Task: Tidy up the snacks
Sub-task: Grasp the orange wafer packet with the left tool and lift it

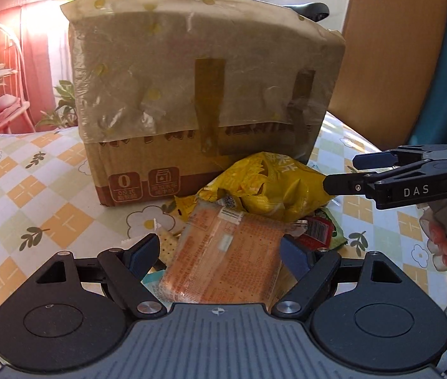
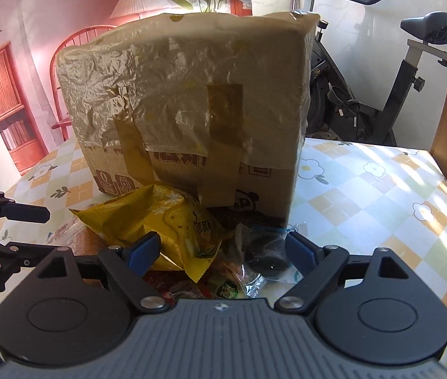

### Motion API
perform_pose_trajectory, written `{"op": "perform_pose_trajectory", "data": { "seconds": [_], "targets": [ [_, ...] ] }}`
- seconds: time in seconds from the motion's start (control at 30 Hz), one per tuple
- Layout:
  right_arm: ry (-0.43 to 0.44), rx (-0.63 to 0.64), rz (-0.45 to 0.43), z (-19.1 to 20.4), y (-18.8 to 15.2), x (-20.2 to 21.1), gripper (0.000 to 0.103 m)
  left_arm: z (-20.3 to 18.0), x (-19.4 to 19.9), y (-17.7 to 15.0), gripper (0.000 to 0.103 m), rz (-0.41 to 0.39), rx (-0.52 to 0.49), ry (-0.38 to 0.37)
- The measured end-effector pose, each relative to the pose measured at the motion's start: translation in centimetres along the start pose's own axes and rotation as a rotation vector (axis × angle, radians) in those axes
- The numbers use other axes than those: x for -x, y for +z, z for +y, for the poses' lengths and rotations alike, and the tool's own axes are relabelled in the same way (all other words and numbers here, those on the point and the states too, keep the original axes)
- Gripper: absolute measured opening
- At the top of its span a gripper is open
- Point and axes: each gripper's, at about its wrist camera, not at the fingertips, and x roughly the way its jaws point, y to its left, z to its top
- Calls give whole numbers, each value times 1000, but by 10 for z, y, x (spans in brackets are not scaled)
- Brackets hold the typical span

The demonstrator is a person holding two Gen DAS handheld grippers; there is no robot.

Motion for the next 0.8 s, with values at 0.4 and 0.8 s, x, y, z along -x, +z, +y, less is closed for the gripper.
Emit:
{"op": "perform_pose_trajectory", "data": {
  "seconds": [0.4,0.8],
  "targets": [
    [3,-32,40,-7,-21,-5,88,-8,-39,0,89,109,-103,-8],
    [16,159,43,21,-39,-11,78,11,-23,-9,78,85,62,13]
  ]
}}
